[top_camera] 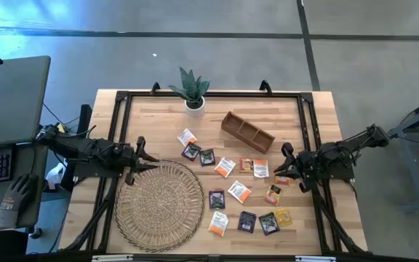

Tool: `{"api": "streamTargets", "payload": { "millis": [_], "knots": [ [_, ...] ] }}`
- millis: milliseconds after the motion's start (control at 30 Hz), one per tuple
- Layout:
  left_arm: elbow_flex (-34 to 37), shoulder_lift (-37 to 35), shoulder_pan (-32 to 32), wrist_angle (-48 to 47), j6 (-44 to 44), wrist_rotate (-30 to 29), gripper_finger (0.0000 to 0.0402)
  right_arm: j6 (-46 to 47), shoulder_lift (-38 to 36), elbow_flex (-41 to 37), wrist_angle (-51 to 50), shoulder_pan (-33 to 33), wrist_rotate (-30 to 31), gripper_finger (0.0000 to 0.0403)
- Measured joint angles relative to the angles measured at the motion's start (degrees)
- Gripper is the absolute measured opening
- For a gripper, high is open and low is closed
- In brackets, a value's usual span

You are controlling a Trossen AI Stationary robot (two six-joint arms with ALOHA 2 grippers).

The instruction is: Pick & Place Tea

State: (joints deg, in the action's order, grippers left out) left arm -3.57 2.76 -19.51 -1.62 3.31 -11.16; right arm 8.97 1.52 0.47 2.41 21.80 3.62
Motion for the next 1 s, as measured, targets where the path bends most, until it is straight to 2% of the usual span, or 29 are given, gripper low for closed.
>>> {"api": "streamTargets", "payload": {
  "millis": [1000],
  "knots": [
    [0.02,-0.01,0.00,-0.01,0.00,0.00,0.0091,0.00,0.00,-0.02,-0.02,0.00,0.00,0.0049]
  ]
}}
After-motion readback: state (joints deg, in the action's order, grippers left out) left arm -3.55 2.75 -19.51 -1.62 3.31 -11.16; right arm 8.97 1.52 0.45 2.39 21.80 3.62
